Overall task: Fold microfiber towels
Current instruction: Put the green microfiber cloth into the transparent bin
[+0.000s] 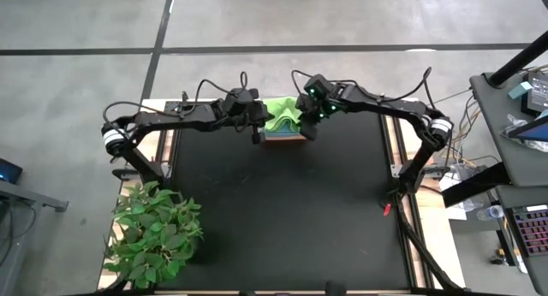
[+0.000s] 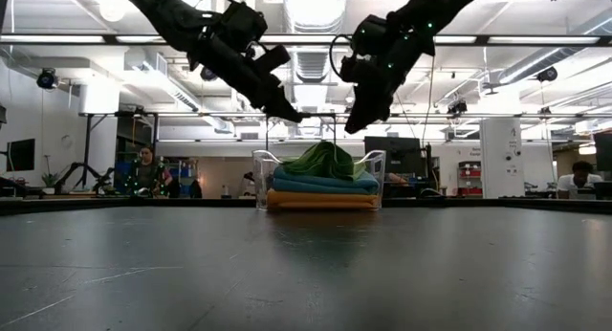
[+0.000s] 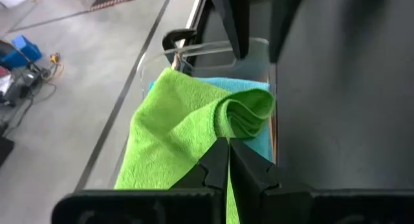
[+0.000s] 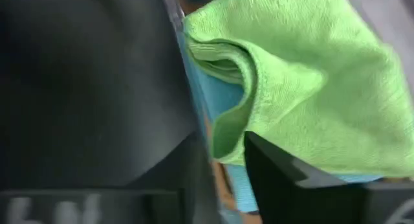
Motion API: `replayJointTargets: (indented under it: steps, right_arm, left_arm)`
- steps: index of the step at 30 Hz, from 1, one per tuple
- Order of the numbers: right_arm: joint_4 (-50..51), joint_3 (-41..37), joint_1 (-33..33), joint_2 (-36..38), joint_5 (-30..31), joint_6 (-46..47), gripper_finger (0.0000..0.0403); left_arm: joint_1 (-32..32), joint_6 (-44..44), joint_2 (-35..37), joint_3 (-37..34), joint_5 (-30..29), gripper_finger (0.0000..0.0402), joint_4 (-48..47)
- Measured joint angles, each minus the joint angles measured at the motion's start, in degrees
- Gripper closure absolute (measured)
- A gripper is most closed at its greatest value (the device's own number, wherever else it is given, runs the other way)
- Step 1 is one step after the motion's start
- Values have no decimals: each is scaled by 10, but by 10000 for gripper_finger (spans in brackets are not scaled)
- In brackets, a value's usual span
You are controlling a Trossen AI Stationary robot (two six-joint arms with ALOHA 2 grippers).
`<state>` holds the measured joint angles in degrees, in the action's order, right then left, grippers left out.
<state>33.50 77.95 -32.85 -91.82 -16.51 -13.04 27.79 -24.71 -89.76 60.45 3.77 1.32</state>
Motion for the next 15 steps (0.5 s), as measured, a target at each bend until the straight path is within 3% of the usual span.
replayJointTargets:
  steps: [3,7,15]
  right_arm:
    - [-18,0,1,-5,32,64,246]
    - [-43,0,1,-11,140,146,203]
    - [-66,-3,49,-18,149,178,197]
  left_arm:
    - [0,-3,0,0,0,402,16]
    - [0,-17,0,0,-24,402,55]
    - [0,-18,0,-1,-75,402,116]
